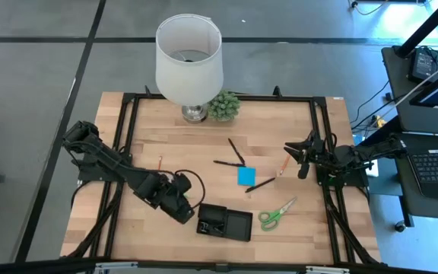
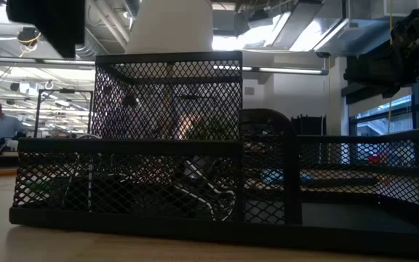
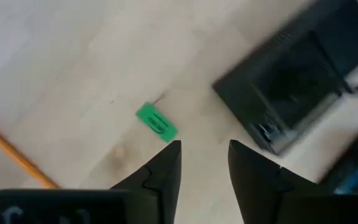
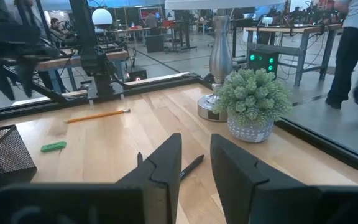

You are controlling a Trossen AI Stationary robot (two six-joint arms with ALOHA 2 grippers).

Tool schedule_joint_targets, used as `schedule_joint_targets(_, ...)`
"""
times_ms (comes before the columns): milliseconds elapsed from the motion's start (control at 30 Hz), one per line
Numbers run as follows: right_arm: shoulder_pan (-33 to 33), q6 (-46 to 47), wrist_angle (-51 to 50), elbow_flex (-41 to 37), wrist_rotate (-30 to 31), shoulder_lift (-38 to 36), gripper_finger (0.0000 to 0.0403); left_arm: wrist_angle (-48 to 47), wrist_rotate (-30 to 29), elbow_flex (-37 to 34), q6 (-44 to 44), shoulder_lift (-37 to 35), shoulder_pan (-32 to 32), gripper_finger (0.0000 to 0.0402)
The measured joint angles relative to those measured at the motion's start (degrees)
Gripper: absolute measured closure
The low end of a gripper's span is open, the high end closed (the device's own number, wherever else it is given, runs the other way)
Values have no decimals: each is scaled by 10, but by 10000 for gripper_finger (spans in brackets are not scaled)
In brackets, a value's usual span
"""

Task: Pick and place office supplies into organizer
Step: Put the green eraser into the desk organizer

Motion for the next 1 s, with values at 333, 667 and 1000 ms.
schedule_joint_targets(333,0,-47,0,0,0,0,314,-1,-20,-38,-115,43,40,245)
schedule_joint_targets(667,0,-74,0,0,0,0,314,2,55,-38,-187,110,77,244)
schedule_joint_targets(1000,0,-75,0,0,0,0,314,48,70,-37,-192,148,83,244)
